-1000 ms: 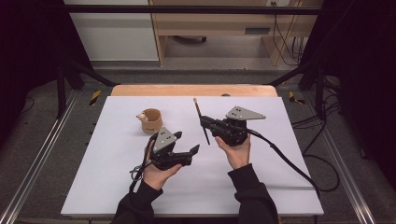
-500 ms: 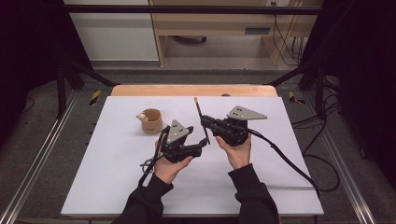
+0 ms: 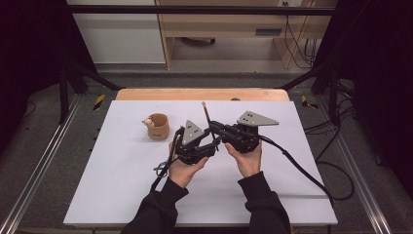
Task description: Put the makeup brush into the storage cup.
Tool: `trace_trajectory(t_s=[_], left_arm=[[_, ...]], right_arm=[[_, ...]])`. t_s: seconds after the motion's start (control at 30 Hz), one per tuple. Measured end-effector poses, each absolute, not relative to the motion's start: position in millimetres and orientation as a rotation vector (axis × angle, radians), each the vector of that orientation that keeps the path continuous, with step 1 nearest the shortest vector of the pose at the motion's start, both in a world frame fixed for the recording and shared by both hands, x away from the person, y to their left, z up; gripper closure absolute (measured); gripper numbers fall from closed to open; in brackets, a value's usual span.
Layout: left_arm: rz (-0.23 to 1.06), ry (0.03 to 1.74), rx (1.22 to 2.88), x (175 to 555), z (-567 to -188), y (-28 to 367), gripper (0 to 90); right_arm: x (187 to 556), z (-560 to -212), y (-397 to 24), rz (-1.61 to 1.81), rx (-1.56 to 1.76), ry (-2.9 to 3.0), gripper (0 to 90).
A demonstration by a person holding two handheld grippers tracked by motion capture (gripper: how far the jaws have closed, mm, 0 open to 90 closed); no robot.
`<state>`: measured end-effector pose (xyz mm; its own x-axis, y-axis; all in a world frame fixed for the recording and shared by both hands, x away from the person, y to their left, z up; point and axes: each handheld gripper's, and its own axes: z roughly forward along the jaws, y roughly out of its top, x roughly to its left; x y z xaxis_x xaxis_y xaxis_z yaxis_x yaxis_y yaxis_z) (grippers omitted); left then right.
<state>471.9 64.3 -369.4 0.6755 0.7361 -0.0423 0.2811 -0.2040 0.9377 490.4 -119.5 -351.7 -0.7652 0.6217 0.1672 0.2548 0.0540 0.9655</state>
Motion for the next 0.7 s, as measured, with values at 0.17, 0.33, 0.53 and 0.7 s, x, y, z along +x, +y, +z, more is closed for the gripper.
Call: trace_trajectory(t_s=[0.17,0.33,0.53,0.7], left_arm=[[0.512,0.815,1.77,472.4,-368.7,63.0,61.7],[0.52,0.825,1.762,472.6,-368.9,62.7,68.5],[0.534,0.833,1.761,471.5,-367.9,63.5,76.2],[0.534,0.862,1.746,472.0,-367.1,65.5,81.3]], right_arm=[[489.5,-352.5,-119.9,1.766,0.889,2.048,83.3],[489.7,-354.3,-120.4,1.77,0.892,2.045,83.3],[489.2,-353.9,-120.8,1.775,0.891,2.047,83.3],[488.3,-352.8,-122.2,1.782,0.893,2.047,83.3]])
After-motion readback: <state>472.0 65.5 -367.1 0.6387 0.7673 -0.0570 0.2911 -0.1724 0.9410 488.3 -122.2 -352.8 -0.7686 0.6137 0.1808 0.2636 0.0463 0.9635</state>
